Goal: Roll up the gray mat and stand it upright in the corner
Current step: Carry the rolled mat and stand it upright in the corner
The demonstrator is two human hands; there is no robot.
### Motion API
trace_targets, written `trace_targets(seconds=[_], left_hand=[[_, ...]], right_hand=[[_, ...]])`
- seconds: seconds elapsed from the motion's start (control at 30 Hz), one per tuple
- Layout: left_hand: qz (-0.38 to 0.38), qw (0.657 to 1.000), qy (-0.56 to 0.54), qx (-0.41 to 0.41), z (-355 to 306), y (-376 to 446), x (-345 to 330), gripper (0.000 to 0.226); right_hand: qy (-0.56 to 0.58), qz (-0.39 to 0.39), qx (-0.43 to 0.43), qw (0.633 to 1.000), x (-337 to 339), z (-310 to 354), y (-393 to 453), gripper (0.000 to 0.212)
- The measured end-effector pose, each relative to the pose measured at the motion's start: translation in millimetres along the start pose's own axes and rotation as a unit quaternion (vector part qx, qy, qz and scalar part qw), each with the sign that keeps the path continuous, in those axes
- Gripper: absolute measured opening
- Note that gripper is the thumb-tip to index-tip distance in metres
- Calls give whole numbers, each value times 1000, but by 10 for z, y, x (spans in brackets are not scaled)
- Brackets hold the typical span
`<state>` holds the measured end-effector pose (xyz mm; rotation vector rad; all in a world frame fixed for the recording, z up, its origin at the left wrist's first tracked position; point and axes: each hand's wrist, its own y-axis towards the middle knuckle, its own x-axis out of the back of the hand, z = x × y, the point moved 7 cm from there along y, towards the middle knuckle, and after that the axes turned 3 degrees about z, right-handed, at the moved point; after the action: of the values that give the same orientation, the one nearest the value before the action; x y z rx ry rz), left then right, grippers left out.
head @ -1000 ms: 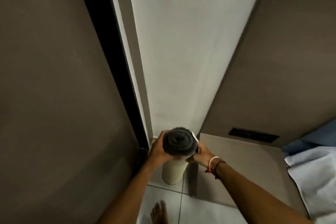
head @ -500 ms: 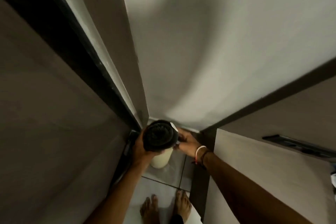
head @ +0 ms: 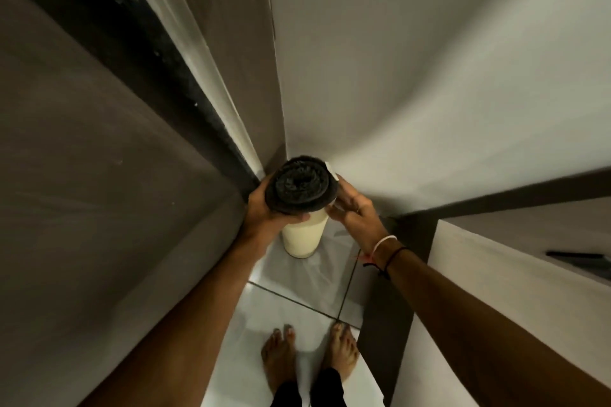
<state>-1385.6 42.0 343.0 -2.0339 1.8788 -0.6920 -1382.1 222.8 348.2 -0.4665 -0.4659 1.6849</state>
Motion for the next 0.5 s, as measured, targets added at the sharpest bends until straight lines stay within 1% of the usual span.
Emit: trace_targets(seconds=[0.07,0.17,0.27,0.37,0.43,0.5], left_hand=[[5,1000,-7,12,14,12,-36,91],[-11,1000,-8,11,34,-28,-76,90],[-41,999,-10,-21,27,-51,-55,94],[-91,995,-5,-36,-12,-81,-95,102],[-117,993,21,-20,15,-116,-152,97],[-106,993,45,14,91,-138,-235,89]], right_hand=[[-15,12,-2,1000,26,31,21,67],[-32,16,4,999,77,66,-4,68],[-42,13,14,999,67,113,0,66],[-29,0,13,999,51,214,74,59],[-34,-7,-1,999,31,239,83,57],[-48,0,-12,999,-1,228,71,57]])
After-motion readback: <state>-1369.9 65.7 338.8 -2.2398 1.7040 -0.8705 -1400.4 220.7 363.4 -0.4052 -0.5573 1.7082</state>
